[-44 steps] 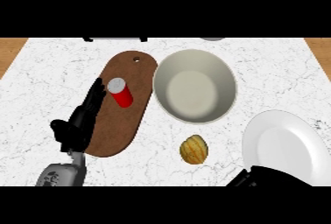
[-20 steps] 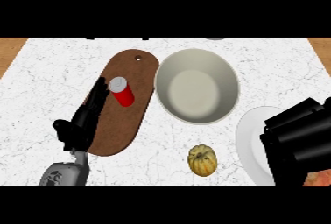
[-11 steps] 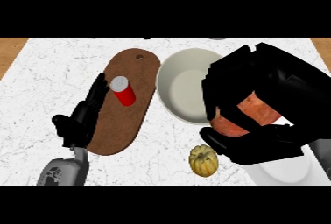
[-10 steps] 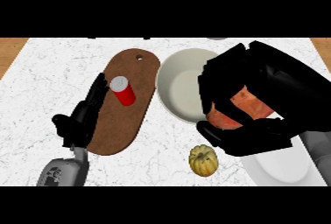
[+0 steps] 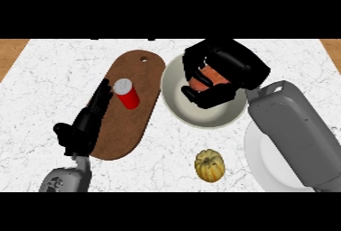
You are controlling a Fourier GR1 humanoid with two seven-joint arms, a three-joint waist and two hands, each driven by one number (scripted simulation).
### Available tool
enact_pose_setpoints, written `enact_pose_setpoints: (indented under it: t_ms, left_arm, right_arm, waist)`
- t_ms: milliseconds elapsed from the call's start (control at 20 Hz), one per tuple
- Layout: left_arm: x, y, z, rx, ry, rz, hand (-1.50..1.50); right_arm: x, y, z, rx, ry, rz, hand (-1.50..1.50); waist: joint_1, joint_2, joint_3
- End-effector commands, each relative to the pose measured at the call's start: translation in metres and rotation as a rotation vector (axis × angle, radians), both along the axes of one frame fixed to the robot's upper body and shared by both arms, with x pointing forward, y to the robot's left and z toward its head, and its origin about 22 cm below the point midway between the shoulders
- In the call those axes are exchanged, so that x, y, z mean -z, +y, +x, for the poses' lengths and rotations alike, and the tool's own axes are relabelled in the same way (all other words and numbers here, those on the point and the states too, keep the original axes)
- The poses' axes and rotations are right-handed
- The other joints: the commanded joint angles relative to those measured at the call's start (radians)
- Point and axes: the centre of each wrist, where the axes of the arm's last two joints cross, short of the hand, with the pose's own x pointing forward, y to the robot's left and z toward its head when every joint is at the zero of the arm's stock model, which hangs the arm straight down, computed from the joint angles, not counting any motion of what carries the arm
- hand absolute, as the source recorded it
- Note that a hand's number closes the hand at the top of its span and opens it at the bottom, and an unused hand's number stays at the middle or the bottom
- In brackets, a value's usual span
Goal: Pick the sweet potato from the plate and place it in the bowl
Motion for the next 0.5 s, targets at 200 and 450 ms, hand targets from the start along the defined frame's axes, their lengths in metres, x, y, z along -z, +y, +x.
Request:
enact_pose_setpoints:
  t_ms: [200, 450]
  left_arm:
    - [-0.012, 0.007, 0.013, -0.002, -0.017, 0.009, 0.00]
    - [-0.014, 0.001, 0.013, -0.006, 0.001, -0.020, 0.00]
  right_arm:
    - [0.058, -0.005, 0.045, -0.001, 0.202, -0.062, 1.50]
    - [0.074, -0.008, 0.063, -0.122, 0.312, -0.103, -1.50]
  waist:
    - [0.000, 0.002, 0.000]
    - [0.005, 0.003, 0.000]
